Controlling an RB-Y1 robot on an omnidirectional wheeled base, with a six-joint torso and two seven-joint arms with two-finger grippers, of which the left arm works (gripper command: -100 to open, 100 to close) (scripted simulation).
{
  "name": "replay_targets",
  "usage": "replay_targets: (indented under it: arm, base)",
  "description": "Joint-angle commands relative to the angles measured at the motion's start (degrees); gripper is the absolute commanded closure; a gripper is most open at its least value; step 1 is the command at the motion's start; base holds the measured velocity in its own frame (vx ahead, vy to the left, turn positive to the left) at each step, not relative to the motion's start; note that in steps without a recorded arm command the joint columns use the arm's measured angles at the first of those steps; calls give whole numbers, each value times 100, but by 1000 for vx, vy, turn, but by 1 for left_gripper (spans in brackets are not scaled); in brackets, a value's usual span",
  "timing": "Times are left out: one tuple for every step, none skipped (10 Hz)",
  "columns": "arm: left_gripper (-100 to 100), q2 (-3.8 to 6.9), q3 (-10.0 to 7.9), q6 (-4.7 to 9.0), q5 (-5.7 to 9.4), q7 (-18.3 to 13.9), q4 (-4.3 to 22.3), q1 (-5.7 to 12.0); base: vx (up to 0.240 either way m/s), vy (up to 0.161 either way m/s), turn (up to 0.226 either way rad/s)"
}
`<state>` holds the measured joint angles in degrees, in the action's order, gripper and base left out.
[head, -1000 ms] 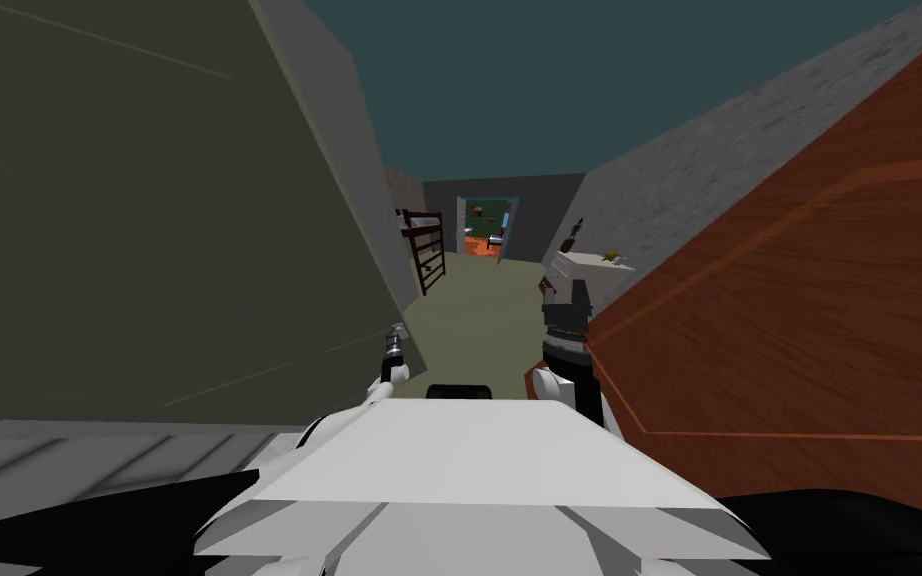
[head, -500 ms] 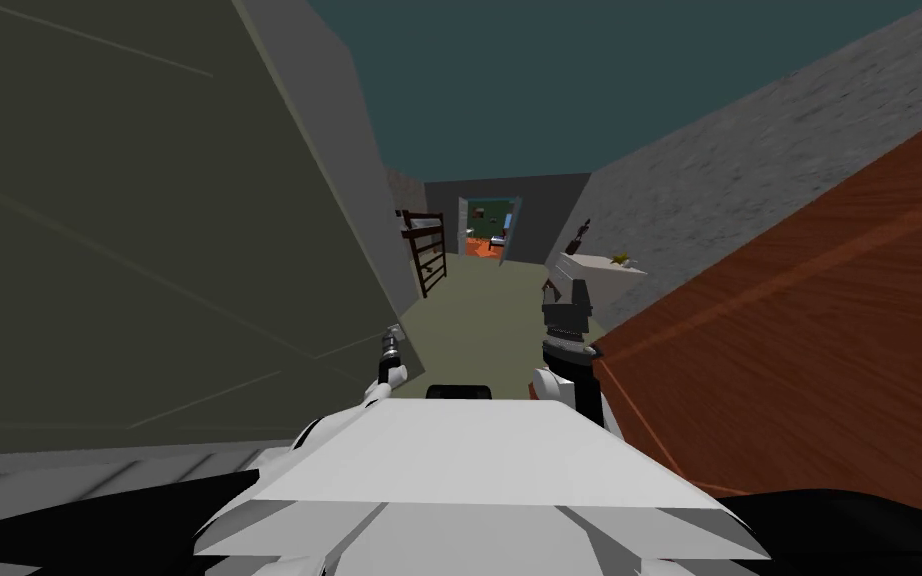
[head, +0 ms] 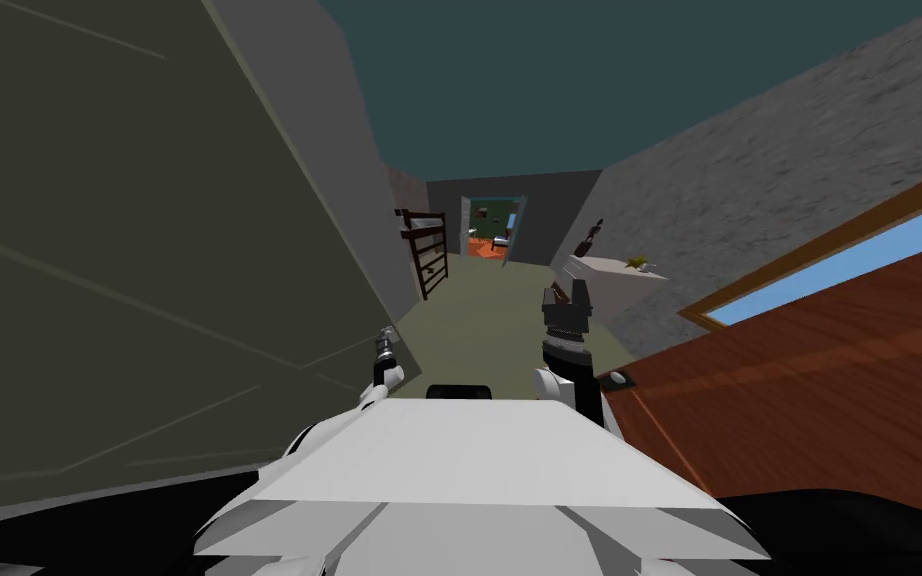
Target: Push the door open
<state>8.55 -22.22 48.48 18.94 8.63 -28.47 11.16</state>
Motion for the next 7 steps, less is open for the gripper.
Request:
replay_targets:
  arm:
    - [100, 36, -86, 69, 61, 34, 90, 67]
    - [100, 50, -150, 76, 107, 62, 97, 62]
    - [100, 60, -195, 80, 138, 81, 102, 59]
    - [100, 74, -182, 81, 127, 54, 130, 21]
    - [100, 113, -298, 101, 210, 105, 125, 10]
    - [100, 118, -321, 104, 227, 116, 128, 9]
    - [100, 135, -402, 117, 287, 154, 139, 4]
  base:
    - [211, -11, 56]
    - [234, -23, 49]
    - [207, 5, 50]
    - [80, 20, 39]
    - [150, 28, 45]
    - [193, 17, 39]
    - [230, 28, 32]
